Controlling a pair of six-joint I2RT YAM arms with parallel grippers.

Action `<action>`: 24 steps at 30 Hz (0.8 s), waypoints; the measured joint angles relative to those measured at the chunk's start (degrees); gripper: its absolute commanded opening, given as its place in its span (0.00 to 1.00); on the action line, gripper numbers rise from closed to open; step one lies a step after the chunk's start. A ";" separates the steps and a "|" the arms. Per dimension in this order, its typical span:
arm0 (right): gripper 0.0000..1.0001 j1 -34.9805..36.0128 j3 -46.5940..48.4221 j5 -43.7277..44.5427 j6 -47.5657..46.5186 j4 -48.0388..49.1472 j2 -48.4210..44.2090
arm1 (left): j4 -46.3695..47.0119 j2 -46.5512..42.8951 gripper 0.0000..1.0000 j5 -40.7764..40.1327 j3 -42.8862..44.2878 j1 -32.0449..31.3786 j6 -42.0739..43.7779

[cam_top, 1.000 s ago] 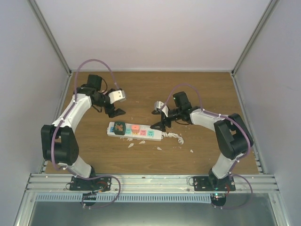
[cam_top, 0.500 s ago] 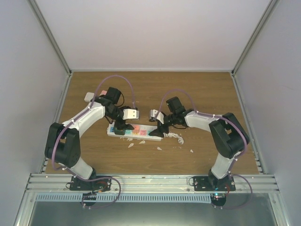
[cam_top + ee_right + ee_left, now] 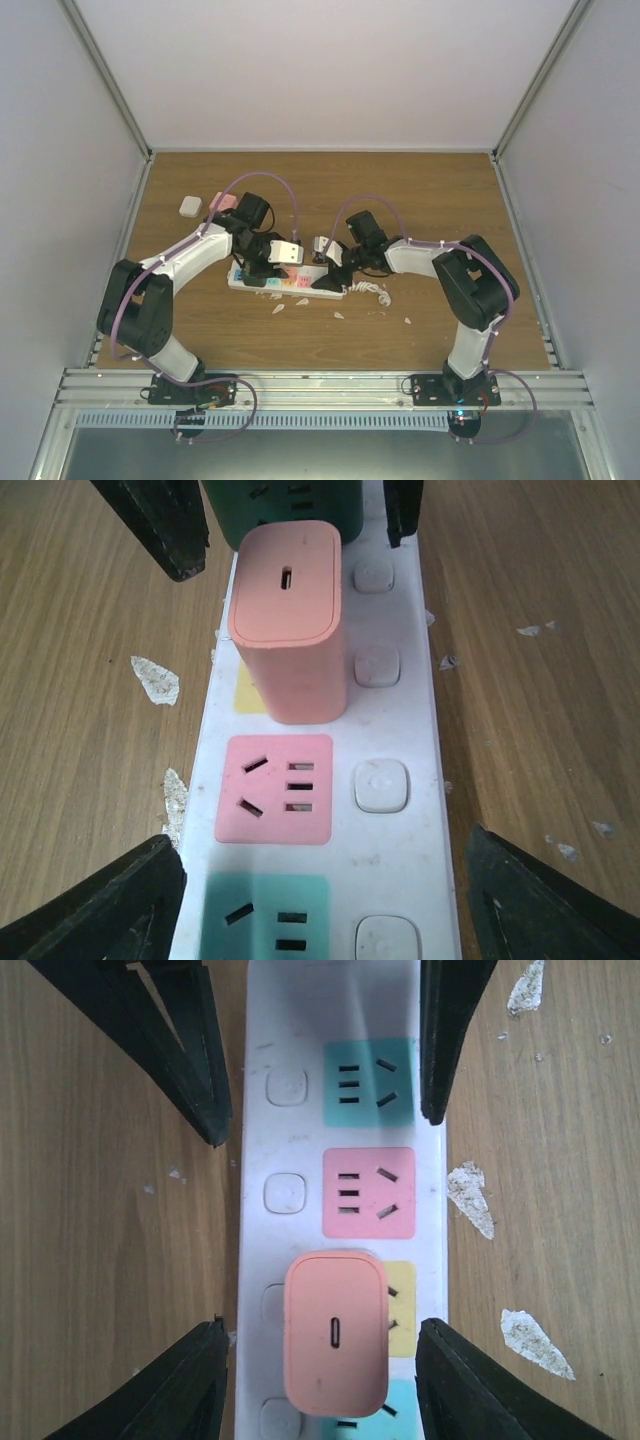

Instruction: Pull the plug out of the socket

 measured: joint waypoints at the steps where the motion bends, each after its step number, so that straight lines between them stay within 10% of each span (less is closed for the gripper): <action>1: 0.74 0.11 -0.02 0.09 0.13 0.26 0.28 | 0.17 0.00 0.52 -0.17 -0.33 -0.20 0.11; 24: 0.64 0.35 -0.55 1.20 0.07 3.80 2.38 | 1.20 0.81 0.33 -3.58 -1.36 -2.23 -0.07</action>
